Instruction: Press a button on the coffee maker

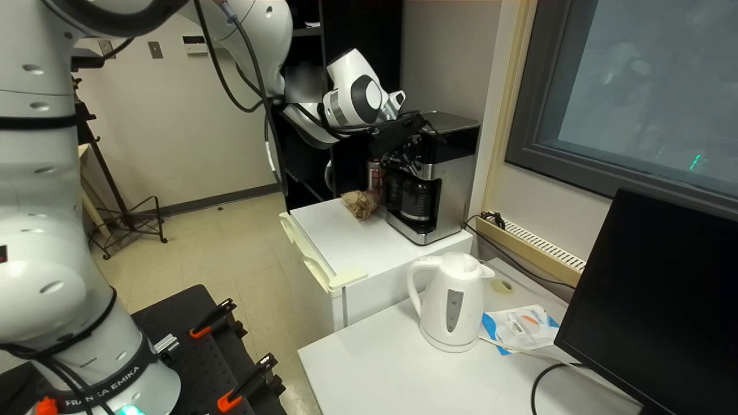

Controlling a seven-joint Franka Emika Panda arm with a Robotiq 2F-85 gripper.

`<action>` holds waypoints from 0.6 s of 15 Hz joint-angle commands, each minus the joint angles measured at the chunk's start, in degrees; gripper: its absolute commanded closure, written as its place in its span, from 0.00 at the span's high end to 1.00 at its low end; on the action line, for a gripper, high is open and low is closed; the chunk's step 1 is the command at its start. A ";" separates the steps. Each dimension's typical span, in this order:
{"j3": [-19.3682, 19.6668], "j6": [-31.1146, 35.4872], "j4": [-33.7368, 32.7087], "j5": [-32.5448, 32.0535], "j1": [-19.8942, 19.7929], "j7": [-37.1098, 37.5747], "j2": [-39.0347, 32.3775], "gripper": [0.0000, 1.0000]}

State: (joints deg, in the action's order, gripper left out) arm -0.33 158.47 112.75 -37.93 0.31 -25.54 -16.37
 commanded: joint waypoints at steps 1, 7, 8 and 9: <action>-0.66 0.27 2.57 -1.05 0.43 -3.48 2.07 0.00; -0.64 0.31 6.93 -6.19 1.51 -3.75 5.58 0.00; -0.44 0.11 7.61 -7.83 1.76 -2.97 6.30 0.00; -0.35 0.09 8.28 -9.44 1.86 -2.48 6.93 0.00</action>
State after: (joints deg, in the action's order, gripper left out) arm -1.30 158.47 117.66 -43.33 1.40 -28.87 -12.85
